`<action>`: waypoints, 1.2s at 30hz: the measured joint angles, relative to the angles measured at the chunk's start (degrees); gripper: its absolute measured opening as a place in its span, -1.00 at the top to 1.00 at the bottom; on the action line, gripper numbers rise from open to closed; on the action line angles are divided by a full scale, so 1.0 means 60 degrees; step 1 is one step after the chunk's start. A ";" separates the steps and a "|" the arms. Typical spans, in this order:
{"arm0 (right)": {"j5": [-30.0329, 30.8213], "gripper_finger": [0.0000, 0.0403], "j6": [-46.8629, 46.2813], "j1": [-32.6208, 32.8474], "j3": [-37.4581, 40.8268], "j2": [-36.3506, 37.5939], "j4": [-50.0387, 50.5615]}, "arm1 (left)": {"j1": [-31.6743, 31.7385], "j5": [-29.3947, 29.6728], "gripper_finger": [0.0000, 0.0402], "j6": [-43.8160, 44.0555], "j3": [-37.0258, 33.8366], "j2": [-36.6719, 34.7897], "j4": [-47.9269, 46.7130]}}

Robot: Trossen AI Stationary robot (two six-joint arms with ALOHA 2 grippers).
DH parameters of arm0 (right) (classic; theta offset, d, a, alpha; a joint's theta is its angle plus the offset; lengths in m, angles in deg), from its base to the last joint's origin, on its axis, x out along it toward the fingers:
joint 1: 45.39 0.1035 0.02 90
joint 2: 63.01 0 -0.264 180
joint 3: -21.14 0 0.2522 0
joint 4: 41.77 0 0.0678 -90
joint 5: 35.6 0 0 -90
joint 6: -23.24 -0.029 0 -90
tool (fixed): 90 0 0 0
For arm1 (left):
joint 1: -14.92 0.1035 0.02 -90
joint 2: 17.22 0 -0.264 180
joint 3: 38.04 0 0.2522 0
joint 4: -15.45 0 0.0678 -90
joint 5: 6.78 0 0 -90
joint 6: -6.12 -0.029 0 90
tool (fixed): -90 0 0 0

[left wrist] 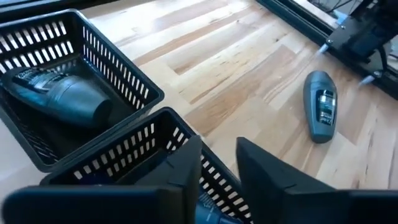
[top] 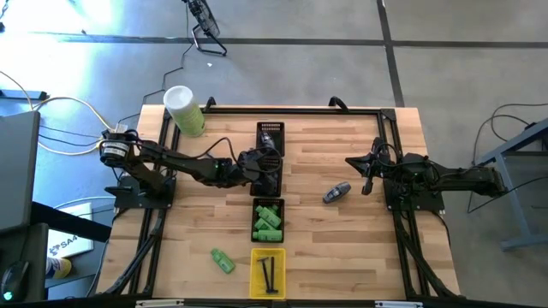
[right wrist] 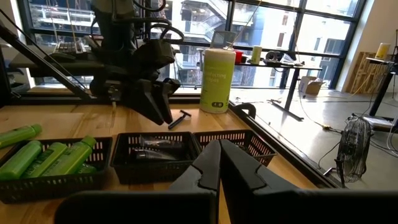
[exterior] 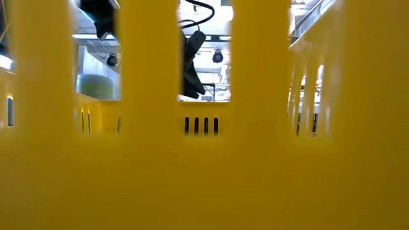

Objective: Pick & Place Travel size toiletries
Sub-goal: Put the black deodorant bottle into the top black bin

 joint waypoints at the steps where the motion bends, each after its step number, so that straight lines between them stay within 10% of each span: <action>1: 0.0001 0.99 -0.0001 0.0000 0.0000 0.0000 0.0000 | 0.0000 0.0000 0.57 -0.0081 0.0000 0.0000 0.0003; 12: 0.0001 0.99 0.0000 0.0000 0.0000 0.0000 0.0007 | -0.0007 -0.1523 0.98 -0.2816 0.0000 -0.1353 -0.0041; 36: 0.0004 0.99 -0.0045 -0.0004 0.0000 0.0001 -0.0089 | -0.0007 -0.1506 0.93 -0.4364 0.0180 -0.1882 0.0042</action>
